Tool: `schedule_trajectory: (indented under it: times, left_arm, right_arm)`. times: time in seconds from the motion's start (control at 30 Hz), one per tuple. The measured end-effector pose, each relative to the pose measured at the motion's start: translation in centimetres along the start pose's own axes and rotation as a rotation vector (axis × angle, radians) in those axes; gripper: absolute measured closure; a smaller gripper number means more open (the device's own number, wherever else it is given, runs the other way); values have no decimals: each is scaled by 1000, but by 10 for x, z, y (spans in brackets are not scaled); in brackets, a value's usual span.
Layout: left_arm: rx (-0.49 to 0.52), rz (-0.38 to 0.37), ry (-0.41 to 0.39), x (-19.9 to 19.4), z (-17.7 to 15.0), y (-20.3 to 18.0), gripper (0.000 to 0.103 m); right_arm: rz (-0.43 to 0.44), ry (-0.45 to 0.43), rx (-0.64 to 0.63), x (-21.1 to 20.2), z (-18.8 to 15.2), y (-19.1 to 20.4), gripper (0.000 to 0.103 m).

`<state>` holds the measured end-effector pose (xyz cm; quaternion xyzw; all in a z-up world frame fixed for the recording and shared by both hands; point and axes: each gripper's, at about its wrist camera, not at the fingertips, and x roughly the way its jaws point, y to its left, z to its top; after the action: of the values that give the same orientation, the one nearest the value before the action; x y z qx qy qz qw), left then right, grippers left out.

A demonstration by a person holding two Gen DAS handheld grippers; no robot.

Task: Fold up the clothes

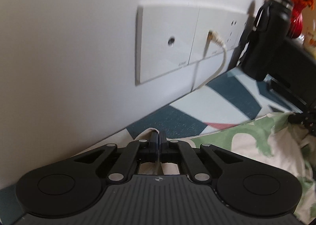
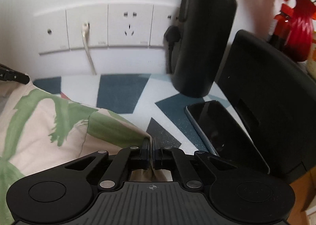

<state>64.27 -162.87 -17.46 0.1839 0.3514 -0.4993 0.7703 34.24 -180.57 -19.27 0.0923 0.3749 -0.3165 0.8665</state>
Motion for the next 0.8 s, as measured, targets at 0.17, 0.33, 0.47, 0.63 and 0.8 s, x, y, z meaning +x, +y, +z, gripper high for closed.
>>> schedule_trajectory:
  times: [0.17, 0.33, 0.47, 0.63, 0.8]
  left_arm:
    - [49, 45, -9, 8, -6, -6, 100]
    - [123, 107, -23, -12, -7, -5, 77]
    - [58, 118, -51, -52, -14, 12, 47]
    - [-24, 180, -24, -101, -64, 32, 40]
    - [-102, 239, 13, -147, -116, 52, 40]
  right_arm:
    - [-31, 12, -42, 17, -4, 4, 101]
    - [-71, 9, -15, 17, 1, 7, 84]
    - [-65, -16, 10, -1, 4, 6, 64]
    - [59, -67, 5, -28, 8, 18, 44]
    - [192, -17, -44, -23, 9, 54, 42]
